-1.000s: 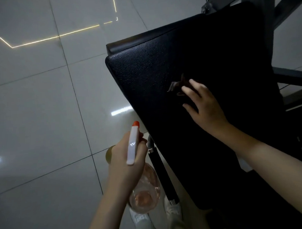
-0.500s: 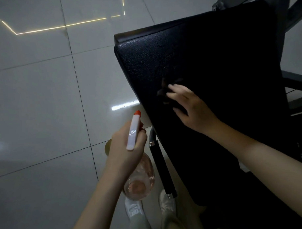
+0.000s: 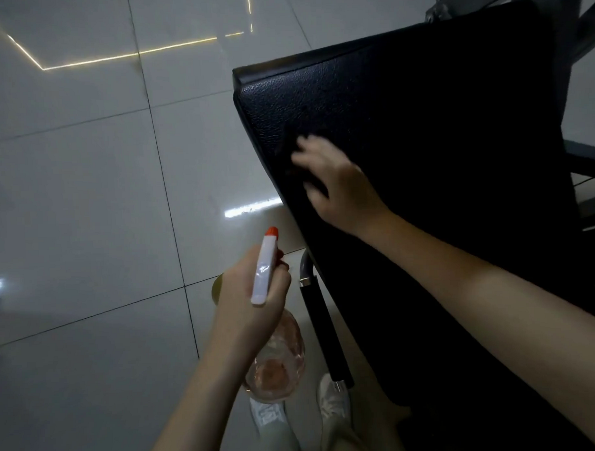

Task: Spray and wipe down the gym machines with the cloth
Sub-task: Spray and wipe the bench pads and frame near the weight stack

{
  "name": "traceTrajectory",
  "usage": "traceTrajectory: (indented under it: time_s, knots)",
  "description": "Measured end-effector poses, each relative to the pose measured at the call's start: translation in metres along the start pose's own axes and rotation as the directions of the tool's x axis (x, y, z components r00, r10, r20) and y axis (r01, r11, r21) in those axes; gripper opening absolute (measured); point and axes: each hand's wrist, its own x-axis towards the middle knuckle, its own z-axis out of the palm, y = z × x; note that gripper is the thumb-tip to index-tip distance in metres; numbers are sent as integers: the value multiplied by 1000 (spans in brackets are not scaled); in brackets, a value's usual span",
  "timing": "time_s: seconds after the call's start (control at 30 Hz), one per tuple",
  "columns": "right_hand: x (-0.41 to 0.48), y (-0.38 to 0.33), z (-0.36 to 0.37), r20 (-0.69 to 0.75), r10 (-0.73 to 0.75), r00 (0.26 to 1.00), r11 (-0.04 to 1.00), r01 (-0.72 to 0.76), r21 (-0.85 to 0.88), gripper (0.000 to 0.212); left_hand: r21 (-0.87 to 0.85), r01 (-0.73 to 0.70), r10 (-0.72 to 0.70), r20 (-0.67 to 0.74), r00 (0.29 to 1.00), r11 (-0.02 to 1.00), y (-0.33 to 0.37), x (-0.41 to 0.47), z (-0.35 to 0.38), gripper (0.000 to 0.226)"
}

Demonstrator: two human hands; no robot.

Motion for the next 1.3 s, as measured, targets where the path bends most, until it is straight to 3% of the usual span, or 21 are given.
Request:
traceTrajectory:
  time_s: [0.1, 0.17, 0.27, 0.37, 0.43, 0.57, 0.67, 0.73, 0.8, 0.9, 0.97, 1.03, 1.1, 1.2, 1.3]
  knots:
    - [-47, 9, -18, 244, -168, 955, 981, 185, -50, 42, -3, -1, 1, 3, 1000, 1000, 1, 1, 1, 26]
    - [-51, 15, -24, 249, -163, 955, 976, 192, -98, 43, -9, -10, 10, 7, 1000, 1000, 4, 1, 0, 13]
    - [-12, 4, -13, 64, 16, 998, 998, -13, -60, 40, -6, -28, 28, 9, 1000, 1000, 7, 1, -2, 7]
    - [32, -22, 10, -145, 286, 947, 956, -270, 117, 41, -1, -25, 25, -14, 1000, 1000, 3, 4, -1, 28]
    - [32, -29, 21, -155, 227, 962, 972, -213, 100, 40, 0, -19, 19, -20, 1000, 1000, 0, 5, 1, 28]
    - [-35, -10, 4, 121, -75, 990, 997, 71, 31, 40, -39, -4, 3, -12, 1000, 999, 1, 3, -2, 17]
    - [-86, 10, -16, 248, -109, 963, 989, 130, -70, 40, -37, -11, 11, -6, 1000, 999, 0, 4, -3, 23]
    - [-87, 23, -23, 162, -25, 987, 991, 45, -124, 41, -4, -50, 50, 24, 998, 999, 0, 5, -4, 18]
    - [-65, 27, -24, 0, 137, 991, 980, -135, -143, 40, 24, -82, 81, 53, 995, 996, 0, 3, -3, 3]
    - [-27, 14, -11, -212, 433, 876, 900, -435, 38, 39, 12, -99, 98, 79, 992, 995, -1, 2, 0, 6]
    - [-28, 6, -2, -241, 390, 889, 919, -394, 37, 38, -14, -94, 95, 138, 986, 995, -1, 0, 0, 13]
    - [-51, 9, -7, -104, 208, 972, 975, -215, -51, 40, -44, -90, 98, 245, 965, 995, 0, -1, 1, 22]
    - [-72, 26, -25, 29, 125, 992, 984, -121, -128, 41, -47, -103, 113, 325, 939, 994, 2, -1, 1, 28]
    - [-78, 51, -50, -11, 257, 966, 945, -254, -207, 39, -51, -150, 158, 380, 911, 987, 4, 1, 1, 40]
    - [-60, 56, -55, -127, 444, 887, 879, -458, -129, 38, -53, -148, 157, 409, 899, 987, 3, 3, 0, 59]
